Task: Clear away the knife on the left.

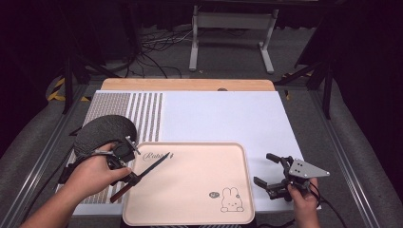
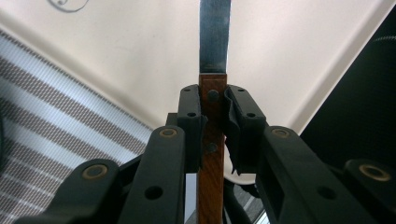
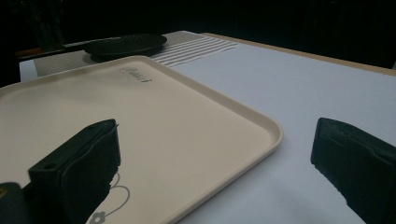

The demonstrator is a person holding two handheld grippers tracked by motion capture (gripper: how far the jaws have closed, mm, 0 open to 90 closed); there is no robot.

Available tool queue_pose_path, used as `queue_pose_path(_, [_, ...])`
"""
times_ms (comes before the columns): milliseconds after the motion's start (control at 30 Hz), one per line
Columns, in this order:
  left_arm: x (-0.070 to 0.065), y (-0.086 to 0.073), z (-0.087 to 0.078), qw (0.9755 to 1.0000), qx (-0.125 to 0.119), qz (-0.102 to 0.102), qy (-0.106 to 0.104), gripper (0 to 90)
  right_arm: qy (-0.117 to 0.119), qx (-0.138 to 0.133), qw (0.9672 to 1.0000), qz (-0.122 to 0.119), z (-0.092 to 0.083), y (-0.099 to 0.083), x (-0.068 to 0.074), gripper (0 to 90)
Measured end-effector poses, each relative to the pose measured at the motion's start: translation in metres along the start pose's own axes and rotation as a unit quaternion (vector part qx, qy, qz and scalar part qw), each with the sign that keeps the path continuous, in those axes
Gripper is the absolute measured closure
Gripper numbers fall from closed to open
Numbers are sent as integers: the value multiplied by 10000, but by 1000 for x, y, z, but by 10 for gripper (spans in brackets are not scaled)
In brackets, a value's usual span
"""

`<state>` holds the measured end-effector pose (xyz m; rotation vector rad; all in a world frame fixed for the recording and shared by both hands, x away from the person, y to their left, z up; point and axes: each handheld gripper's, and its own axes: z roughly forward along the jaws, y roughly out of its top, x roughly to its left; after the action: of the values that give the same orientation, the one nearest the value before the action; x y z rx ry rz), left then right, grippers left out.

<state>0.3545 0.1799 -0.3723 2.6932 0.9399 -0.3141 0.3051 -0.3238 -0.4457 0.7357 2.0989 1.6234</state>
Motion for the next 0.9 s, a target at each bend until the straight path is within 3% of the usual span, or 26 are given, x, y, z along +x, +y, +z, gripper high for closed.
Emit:
queue_pose_path(300, [-11,9,13,9998,-6,98,-188,777,7,-8,10000,0,0,0,0,22])
queue_pose_path(600, [-19,23,29,9996,9,190,-232,777,19,-19,10000,13,-1,0,0,22])
queue_pose_path(800, [-21,30,37,9995,59,185,-242,777,7,-30,10000,13,-2,0,-1,22])
queue_pose_path(867, [-20,30,40,9993,73,118,-336,777,9,-33,10000,14,-2,0,-1,22])
queue_pose_path(900, [-20,30,43,9996,84,59,-276,777,10,-36,10000,14,-2,0,-1,22])
